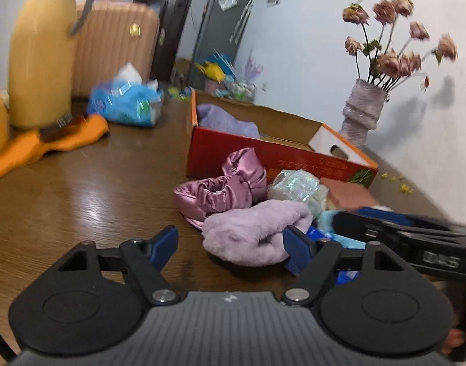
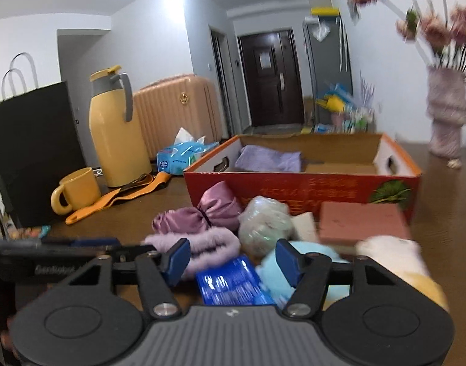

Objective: Organize soft objects
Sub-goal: 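Lower both grippers onto the lilac fluffy hair band and close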

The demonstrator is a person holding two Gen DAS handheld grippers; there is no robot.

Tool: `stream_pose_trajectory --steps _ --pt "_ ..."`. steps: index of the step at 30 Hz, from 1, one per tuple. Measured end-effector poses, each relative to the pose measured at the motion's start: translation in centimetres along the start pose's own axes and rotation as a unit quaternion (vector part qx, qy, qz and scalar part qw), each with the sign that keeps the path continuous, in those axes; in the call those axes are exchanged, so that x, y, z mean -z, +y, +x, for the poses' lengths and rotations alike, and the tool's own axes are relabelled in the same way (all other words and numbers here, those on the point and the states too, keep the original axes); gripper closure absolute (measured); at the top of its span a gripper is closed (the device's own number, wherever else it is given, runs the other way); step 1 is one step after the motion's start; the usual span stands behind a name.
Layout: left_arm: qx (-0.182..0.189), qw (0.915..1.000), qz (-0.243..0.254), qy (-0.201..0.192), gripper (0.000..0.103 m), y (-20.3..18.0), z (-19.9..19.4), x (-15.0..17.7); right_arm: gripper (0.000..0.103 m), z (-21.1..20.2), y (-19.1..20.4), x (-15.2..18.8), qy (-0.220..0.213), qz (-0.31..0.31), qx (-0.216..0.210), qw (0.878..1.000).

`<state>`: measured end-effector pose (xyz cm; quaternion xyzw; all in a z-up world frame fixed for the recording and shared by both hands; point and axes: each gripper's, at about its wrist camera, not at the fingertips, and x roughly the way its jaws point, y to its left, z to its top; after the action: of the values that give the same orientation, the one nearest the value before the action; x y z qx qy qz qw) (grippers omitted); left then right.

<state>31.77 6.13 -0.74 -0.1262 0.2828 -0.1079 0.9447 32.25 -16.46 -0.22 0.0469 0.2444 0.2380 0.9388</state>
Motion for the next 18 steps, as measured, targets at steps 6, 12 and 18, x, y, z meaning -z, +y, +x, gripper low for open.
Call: stream_pose_trajectory --steps 6,12,18 --pt "0.032 0.9985 -0.035 0.026 0.058 1.6 1.7 -0.5 0.056 6.1 -0.8 -1.0 0.052 0.051 -0.023 0.997" --pt "0.041 0.9987 -0.022 0.021 0.074 0.9 0.5 -0.3 0.087 6.1 0.7 -1.0 0.051 0.033 -0.03 0.998" --pt "0.069 0.9973 0.017 -0.018 0.074 -1.4 -4.7 1.1 0.087 -1.4 3.9 0.1 -0.018 -0.033 -0.017 0.999"
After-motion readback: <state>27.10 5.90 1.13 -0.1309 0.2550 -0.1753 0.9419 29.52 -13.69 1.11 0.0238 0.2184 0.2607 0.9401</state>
